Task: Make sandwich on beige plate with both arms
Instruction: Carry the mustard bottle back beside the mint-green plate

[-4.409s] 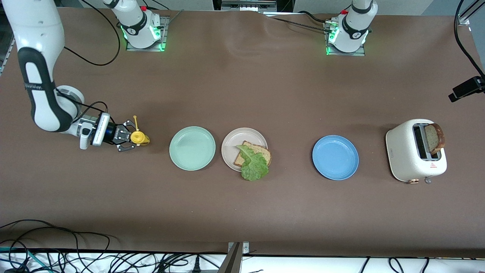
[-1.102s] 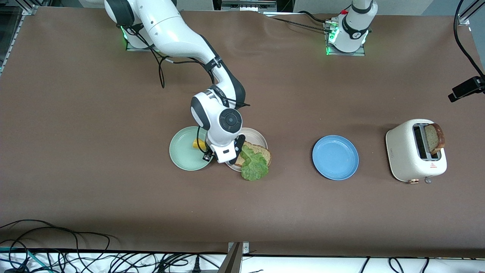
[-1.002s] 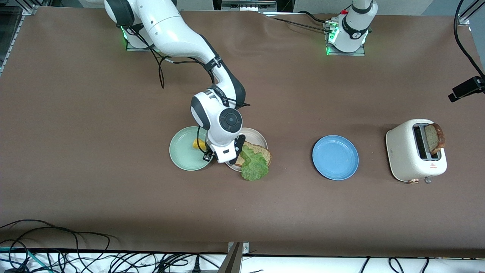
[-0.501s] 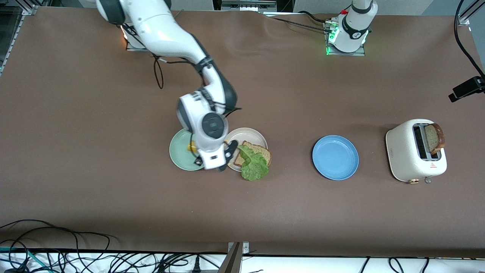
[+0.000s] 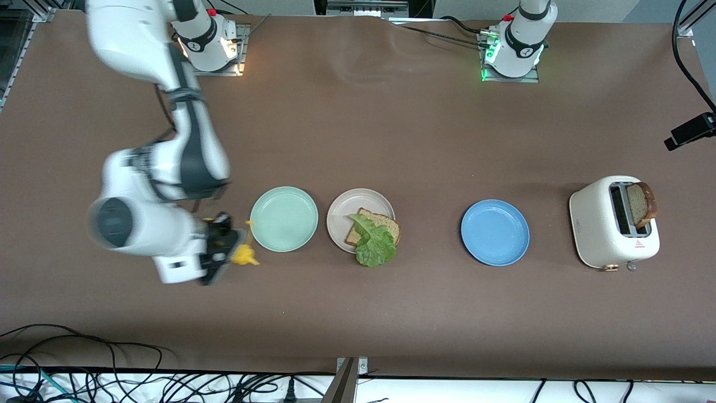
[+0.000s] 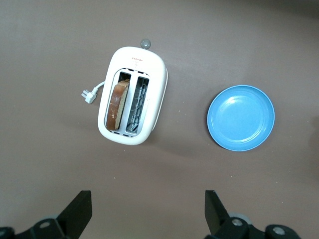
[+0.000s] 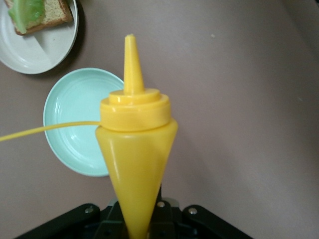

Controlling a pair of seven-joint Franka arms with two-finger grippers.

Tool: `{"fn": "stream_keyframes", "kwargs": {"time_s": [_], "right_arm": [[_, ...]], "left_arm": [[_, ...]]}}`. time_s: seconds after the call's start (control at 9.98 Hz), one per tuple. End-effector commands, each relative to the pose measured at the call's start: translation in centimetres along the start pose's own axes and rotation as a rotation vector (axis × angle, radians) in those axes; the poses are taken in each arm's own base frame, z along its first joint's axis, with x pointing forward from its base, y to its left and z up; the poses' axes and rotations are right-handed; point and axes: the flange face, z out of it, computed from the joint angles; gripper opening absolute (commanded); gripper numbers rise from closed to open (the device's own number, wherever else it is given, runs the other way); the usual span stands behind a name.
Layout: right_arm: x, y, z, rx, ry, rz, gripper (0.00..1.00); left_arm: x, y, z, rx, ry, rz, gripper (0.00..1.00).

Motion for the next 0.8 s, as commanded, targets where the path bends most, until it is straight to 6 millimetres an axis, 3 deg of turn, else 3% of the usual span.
{"fn": "stream_keyframes", "kwargs": {"time_s": [0.0,0.2,0.3,0.6,0.7], "right_arm": [[-4.4,2.7,-2.3,0.123,0.155,0.003,0.0],[-7.5,4.7,-2.2,0.203,0.272,0.082,0.0],[-8.1,4.5,-1.6,0.256,0.336,0.091,0.0],[-13.6,4.5,2.4,0.308,0.513,0.154,0.0],[-15.1,4.4,4.7,0.34,0.58,0.125,0.0]], "left_arm": [[0.1,-0.2,-0.3,-0.026,-0.007,0.004,1.0],[0.3,-0.3,0.0,-0.024,-0.01,0.005,1.0],[0.8,-0.7,0.6,-0.029,-0.017,-0.005,1.0],[3.1,-2.0,3.8,-0.027,-0.04,-0.034,1.0],[3.6,-1.9,4.7,-0.009,-0.053,-0.031,1.0]]}}
